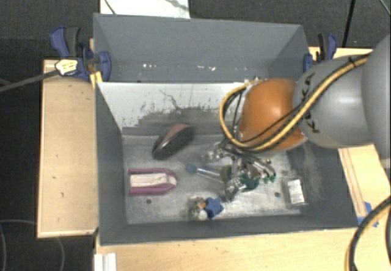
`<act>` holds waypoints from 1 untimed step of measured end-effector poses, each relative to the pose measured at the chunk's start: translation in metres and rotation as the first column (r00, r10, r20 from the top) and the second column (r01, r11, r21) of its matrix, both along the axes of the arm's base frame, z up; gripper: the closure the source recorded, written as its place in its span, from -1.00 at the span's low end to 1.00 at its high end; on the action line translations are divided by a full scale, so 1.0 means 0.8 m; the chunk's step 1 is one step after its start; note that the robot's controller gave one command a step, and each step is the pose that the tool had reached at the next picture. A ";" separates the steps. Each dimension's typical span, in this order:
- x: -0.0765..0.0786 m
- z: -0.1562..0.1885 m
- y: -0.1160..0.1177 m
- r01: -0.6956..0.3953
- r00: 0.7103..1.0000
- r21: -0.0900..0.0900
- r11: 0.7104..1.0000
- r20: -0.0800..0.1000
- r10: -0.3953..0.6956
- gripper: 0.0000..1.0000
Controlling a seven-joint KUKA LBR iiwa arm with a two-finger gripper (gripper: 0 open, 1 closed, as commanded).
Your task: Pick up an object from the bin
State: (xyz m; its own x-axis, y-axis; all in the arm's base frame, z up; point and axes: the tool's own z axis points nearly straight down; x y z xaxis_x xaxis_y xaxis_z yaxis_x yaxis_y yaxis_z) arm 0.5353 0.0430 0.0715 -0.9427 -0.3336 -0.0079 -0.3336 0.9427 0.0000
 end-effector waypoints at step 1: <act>0.003 0.004 0.001 0.004 1.000 0.001 1.000 0.006 -0.004 1.00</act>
Offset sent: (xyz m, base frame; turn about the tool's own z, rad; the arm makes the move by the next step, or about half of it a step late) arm 0.0000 0.0000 0.0000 0.0000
